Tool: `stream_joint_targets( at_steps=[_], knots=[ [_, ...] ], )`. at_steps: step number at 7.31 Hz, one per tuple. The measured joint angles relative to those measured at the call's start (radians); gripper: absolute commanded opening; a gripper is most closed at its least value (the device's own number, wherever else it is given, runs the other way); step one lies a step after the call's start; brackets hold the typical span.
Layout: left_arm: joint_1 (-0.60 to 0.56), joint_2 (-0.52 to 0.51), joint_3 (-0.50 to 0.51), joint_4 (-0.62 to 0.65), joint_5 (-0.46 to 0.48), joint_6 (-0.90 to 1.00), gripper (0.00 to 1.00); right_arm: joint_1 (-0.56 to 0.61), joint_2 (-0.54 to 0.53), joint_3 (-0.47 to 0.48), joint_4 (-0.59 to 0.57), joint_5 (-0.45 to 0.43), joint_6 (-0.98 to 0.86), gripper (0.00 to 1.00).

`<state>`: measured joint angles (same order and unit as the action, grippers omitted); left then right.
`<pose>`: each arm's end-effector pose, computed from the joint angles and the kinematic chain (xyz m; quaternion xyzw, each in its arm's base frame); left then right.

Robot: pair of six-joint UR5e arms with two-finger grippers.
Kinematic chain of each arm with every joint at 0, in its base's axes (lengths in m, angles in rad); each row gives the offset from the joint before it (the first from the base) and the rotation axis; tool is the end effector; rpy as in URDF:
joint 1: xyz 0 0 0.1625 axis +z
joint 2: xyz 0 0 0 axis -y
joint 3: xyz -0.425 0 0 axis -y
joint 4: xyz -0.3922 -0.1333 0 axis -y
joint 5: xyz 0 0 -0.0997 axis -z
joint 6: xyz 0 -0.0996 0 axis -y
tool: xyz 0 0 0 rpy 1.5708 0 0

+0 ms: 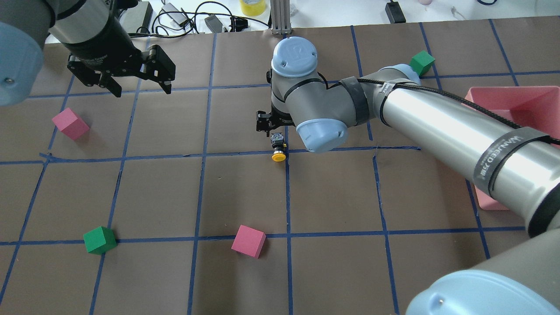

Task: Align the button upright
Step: 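Open and raise the right gripper while the left arm reaches toward the button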

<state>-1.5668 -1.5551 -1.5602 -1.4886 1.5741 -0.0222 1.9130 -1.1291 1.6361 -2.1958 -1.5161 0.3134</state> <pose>-0.1310 -0.4958 0.5095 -0.0132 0.9984 -0.0542 0.0012 0.3439 -0.5519 0.2693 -0.0160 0.9978 -0.0470 0.0448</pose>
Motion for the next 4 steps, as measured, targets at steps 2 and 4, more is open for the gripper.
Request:
stream_joint_targets(
  at_steps=[2,4],
  knots=[
    [-0.006,0.005,-0.029,0.007,-0.002,-0.012,1.0,-0.104,-0.142,-0.009,0.211,-0.007,-0.049,1.0],
    [-0.043,0.006,-0.075,0.024,-0.003,-0.035,1.0,-0.208,-0.288,-0.008,0.425,-0.008,-0.167,1.0]
  ],
)
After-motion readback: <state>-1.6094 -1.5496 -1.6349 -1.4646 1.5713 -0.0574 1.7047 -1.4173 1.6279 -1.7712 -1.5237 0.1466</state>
